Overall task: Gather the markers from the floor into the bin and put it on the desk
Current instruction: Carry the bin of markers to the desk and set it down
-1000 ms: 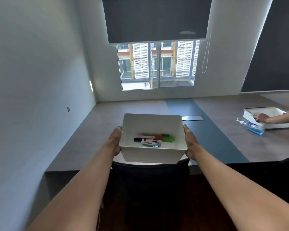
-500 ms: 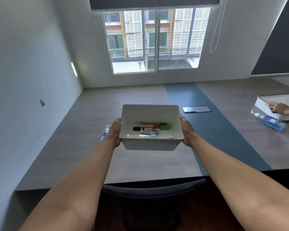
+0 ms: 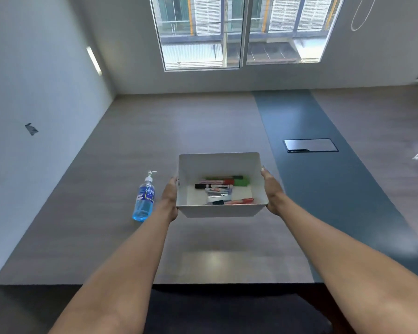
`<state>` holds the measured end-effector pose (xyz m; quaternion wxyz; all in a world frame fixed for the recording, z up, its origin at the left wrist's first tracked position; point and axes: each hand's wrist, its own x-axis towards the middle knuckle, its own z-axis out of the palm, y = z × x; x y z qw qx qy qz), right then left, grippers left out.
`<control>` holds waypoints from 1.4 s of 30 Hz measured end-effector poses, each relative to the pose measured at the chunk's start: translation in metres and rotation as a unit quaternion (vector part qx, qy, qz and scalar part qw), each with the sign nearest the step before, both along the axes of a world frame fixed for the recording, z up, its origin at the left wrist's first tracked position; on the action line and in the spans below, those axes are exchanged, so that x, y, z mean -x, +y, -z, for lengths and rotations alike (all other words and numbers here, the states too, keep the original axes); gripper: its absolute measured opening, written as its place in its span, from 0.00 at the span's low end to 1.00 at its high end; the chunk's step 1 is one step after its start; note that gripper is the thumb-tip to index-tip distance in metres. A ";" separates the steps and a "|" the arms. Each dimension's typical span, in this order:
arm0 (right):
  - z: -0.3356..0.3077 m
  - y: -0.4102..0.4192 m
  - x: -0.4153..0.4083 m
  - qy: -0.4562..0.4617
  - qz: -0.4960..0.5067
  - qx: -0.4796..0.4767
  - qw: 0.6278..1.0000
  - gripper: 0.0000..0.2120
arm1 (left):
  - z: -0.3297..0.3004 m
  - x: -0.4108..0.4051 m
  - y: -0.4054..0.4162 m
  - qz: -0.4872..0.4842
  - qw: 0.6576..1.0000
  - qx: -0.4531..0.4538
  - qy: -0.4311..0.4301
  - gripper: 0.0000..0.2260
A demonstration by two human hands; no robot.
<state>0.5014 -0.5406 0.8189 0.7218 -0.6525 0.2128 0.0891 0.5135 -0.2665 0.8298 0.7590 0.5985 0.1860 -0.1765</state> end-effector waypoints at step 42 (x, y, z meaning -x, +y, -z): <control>0.022 0.273 -0.133 -0.063 -0.155 0.351 0.921 0.22 | 0.036 -0.122 0.201 0.008 0.950 -0.305 -0.068 0.12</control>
